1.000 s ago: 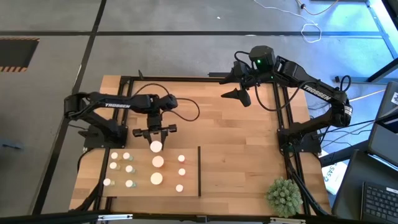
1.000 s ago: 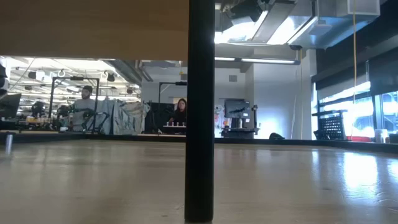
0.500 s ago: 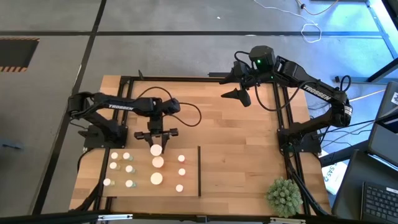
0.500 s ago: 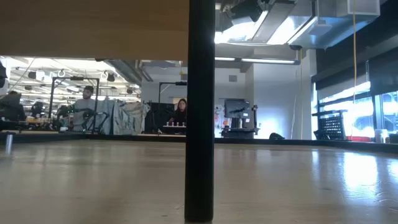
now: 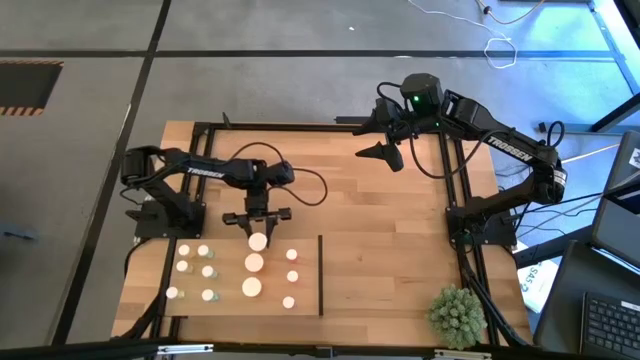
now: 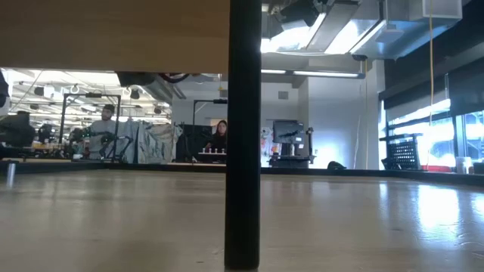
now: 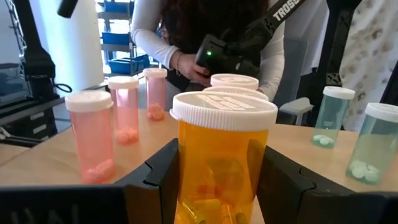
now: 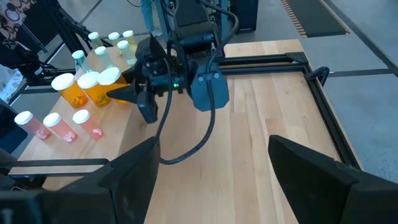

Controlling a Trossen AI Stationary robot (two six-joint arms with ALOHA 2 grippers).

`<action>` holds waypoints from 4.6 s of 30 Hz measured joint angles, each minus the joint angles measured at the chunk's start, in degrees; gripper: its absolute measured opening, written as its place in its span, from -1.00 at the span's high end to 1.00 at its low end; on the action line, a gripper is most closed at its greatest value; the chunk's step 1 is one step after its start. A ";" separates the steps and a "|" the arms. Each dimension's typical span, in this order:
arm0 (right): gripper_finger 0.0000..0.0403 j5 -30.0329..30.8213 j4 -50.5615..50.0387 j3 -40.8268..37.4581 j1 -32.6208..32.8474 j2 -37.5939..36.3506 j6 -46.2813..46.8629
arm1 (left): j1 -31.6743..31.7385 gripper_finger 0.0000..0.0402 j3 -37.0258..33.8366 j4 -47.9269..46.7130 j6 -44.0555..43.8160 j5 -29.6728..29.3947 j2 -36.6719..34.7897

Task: Pick and place medicine bottles onto shelf by color
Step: Put the orange pill bottle on the shelf aligned with the other orange pill bottle, then return to Home Position

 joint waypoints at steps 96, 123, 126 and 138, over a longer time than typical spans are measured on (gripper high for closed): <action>-0.50 0.00 0.00 0.00 0.01 0.00 -0.01 | -0.73 -0.52 0.53 0.16 -1.78 0.00 -2.11; -0.50 0.00 0.00 0.00 0.00 0.00 -0.02 | 18.12 -0.58 0.57 3.79 -16.81 -2.40 -29.00; -0.50 0.00 0.00 0.00 0.00 0.00 -0.01 | 20.33 -0.59 0.57 3.82 -19.55 -8.85 -31.18; -0.50 0.00 0.00 0.00 0.01 0.00 -0.01 | 33.04 -0.59 0.57 5.63 -49.36 -19.48 -39.56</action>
